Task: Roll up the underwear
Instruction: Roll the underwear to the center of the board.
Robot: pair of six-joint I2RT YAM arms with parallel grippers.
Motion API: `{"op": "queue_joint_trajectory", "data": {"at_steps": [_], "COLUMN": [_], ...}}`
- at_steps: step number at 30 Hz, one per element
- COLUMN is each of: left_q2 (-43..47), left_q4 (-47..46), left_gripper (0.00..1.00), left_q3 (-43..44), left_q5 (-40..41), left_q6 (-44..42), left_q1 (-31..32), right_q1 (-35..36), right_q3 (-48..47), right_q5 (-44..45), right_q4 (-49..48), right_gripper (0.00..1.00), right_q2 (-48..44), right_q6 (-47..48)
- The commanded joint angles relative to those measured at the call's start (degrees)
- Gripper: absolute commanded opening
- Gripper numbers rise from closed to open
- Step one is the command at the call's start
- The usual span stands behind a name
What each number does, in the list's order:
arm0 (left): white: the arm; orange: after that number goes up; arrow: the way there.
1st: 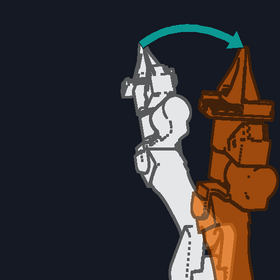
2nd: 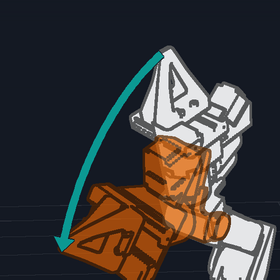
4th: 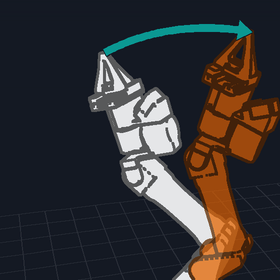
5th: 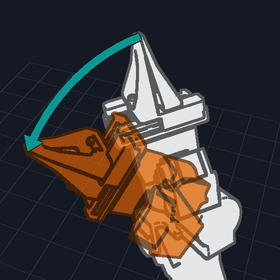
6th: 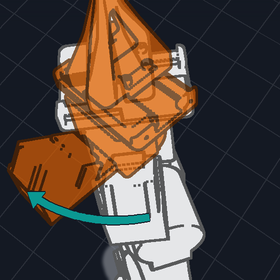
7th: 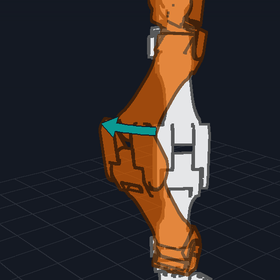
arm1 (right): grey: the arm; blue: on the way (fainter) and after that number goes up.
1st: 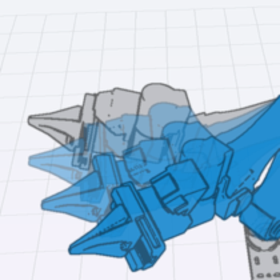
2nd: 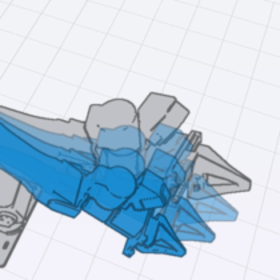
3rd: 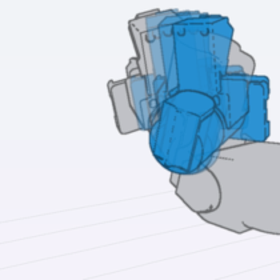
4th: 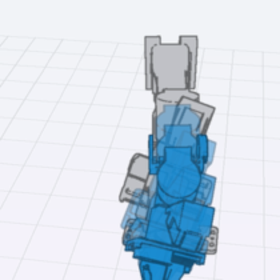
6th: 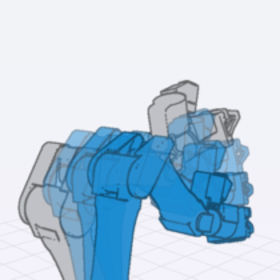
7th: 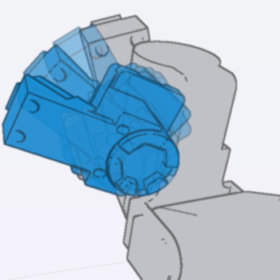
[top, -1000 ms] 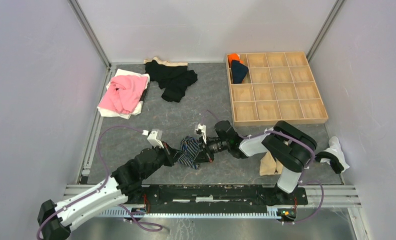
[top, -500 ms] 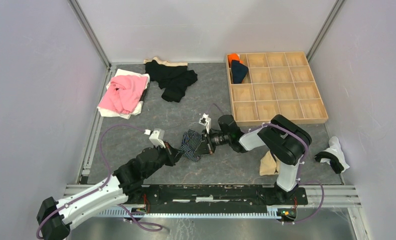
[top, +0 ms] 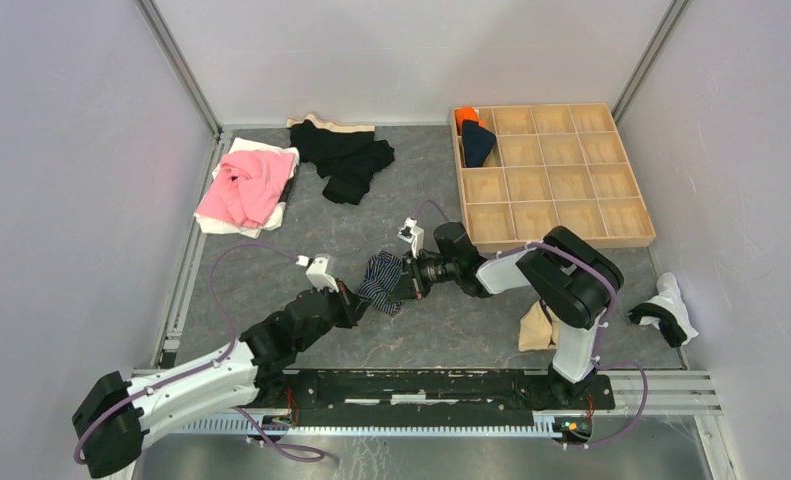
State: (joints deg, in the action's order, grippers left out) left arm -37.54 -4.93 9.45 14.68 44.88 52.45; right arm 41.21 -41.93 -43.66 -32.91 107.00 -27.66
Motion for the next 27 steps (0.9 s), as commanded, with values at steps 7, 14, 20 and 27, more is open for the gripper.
{"op": "queue_joint_trajectory", "data": {"at_steps": [7,14,20,27], "left_q2": [-9.98,-9.57,-6.79,-5.45], "left_q4": [-3.66,-4.41,-3.79,-3.92], "left_gripper": [0.02,0.02,0.02,0.02], "left_q3": [11.41,10.66,8.33,6.84], "left_q5": [2.78,0.87,0.13,-2.42], "left_q6": [-9.04,-8.63,-7.27,-6.85], "left_q1": [-2.67,-3.06,-3.05,-3.05], "right_q1": [-1.89,-1.67,0.03,0.52], "right_q3": [2.03,5.35,5.77,5.0], "right_q5": [-0.67,-8.98,-14.35,-15.08], "right_q4": [2.83,2.01,4.65,1.56], "right_gripper": [0.0,0.0,0.0,0.0], "right_q2": [1.64,-0.97,-0.29,1.91], "right_q6": [-2.33,-3.99,-1.79,-5.04]}}
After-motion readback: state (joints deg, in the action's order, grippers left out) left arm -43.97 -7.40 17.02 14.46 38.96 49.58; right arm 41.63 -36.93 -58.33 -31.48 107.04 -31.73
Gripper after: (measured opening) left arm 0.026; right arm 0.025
